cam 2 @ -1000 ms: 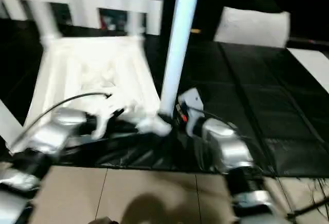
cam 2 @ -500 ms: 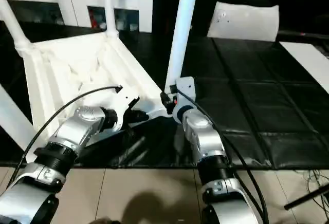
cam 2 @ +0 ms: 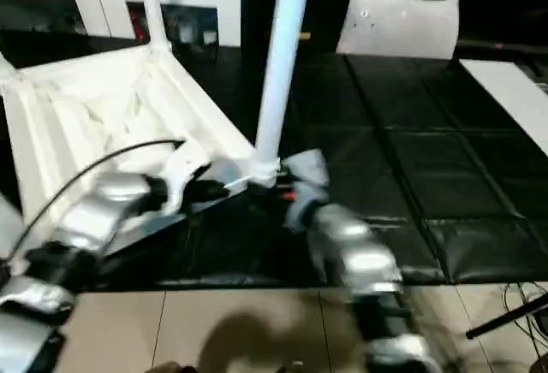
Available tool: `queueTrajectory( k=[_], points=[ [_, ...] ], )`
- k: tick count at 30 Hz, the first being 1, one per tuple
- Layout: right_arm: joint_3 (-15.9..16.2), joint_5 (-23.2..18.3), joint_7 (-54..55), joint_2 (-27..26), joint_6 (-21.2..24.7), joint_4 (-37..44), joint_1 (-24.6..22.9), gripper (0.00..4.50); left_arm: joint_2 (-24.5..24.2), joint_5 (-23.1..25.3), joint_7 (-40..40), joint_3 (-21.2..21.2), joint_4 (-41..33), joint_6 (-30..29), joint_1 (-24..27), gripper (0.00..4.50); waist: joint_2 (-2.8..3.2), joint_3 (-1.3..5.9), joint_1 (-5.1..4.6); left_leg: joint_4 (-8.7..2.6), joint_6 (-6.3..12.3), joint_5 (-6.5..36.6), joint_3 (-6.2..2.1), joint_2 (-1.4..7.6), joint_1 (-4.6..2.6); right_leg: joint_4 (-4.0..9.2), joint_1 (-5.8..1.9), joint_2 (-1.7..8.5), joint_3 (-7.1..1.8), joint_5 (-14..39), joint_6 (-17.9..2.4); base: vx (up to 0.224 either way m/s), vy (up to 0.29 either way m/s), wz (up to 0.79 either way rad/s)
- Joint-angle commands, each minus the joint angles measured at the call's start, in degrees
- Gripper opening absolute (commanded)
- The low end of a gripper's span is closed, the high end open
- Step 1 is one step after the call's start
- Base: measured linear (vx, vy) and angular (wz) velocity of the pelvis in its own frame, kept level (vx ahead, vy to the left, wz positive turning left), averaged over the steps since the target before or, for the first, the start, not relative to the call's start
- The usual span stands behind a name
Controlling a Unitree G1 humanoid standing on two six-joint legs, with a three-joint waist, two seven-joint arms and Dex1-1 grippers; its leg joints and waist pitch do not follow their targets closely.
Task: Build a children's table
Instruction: Rotate leg to tighten
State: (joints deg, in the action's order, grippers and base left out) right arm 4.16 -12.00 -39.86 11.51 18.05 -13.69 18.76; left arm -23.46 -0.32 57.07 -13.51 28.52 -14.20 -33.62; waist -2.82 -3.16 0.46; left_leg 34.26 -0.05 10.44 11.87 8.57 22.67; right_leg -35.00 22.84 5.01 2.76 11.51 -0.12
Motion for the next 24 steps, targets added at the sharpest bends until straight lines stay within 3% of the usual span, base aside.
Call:
queueTrajectory(
  k=[1,2,7,10,14,16,17,18,24],
  points=[
    [-0.3,-2.2,-5.4,3.6,0.1,3.0,-0.8,4.17,-1.9,0.3,7.6,-3.0,0.4,3.1,1.0,0.00,-0.24,3.70,0.46,-3.96,4.95,7.7,-2.10,4.98,-1.70,3.43,-2.33,4.22,-2.74,2.9,-15.2,0.000,0.000,0.00],
    [-0.3,-2.3,-5.6,3.8,0.1,3.1,-0.9,4.25,-2.0,0.2,7.9,-3.1,0.4,3.3,1.0,0.00,-0.20,3.63,0.60,-4.04,4.68,8.4,-2.17,5.00,-1.63,3.52,-2.49,4.30,-2.74,4.2,-14.9,0.000,0.000,0.00],
    [0.9,-3.4,-11.8,8.4,-0.5,4.9,-1.5,4.48,-3.8,-1.4,15.6,-4.3,0.0,5.8,1.1,0.00,0.12,3.33,1.47,-4.47,1.08,12.7,-2.05,5.35,-2.58,3.81,-1.54,4.15,-2.84,9.6,-13.9,0.000,0.000,0.00],
    [1.9,-3.0,-16.2,10.6,-1.8,3.7,-0.6,4.48,-4.7,-1.6,20.1,-5.9,0.5,8.2,0.6,0.00,0.07,3.49,1.84,-4.50,0.21,12.8,-2.05,5.25,-2.41,3.69,-1.82,4.28,-2.82,8.9,-13.7,0.000,0.000,0.00],
    [4.3,-4.4,-23.7,12.7,-2.1,3.0,0.5,4.48,-5.5,-0.5,24.5,-7.9,1.6,11.0,-0.1,0.00,-0.04,3.61,2.38,-4.23,1.31,11.4,-1.85,5.15,-2.47,3.43,-1.89,4.42,-2.90,6.0,-14.3,0.000,0.000,0.00],
    [5.0,-4.2,-26.0,12.7,-4.1,1.5,1.3,4.21,-5.9,-0.3,26.6,-8.7,1.4,11.7,-0.2,0.00,-0.25,3.66,2.56,-4.13,1.79,10.7,-1.86,5.19,-2.29,3.33,-1.98,4.63,-2.86,5.7,-14.8,0.000,0.000,0.00],
    [5.2,-4.0,-26.5,12.5,-4.7,0.5,1.7,4.14,-6.0,-0.3,27.4,-9.0,1.2,12.0,-0.2,0.00,-0.19,3.62,2.73,-4.13,1.74,10.6,-1.81,5.22,-2.39,3.40,-1.90,4.60,-2.87,5.9,-14.8,0.000,0.000,0.00],
    [5.4,-3.9,-27.1,12.4,-5.2,-0.5,2.3,4.10,-6.2,-0.3,28.1,-9.3,1.0,12.3,-0.2,0.00,-0.52,3.67,2.70,-4.04,1.81,10.3,-1.80,5.23,-2.37,3.27,-1.90,4.60,-2.83,5.9,-15.1,0.000,0.000,0.00],
    [7.0,-4.4,-31.8,12.6,-5.5,-3.9,4.7,3.65,-6.4,0.4,29.8,-10.4,1.6,14.2,-0.9,0.00,-0.45,3.65,2.92,-4.16,1.24,10.9,-1.79,5.37,-2.41,3.14,-1.90,4.48,-2.68,6.9,-15.2,0.000,0.000,0.00]
  ],
)
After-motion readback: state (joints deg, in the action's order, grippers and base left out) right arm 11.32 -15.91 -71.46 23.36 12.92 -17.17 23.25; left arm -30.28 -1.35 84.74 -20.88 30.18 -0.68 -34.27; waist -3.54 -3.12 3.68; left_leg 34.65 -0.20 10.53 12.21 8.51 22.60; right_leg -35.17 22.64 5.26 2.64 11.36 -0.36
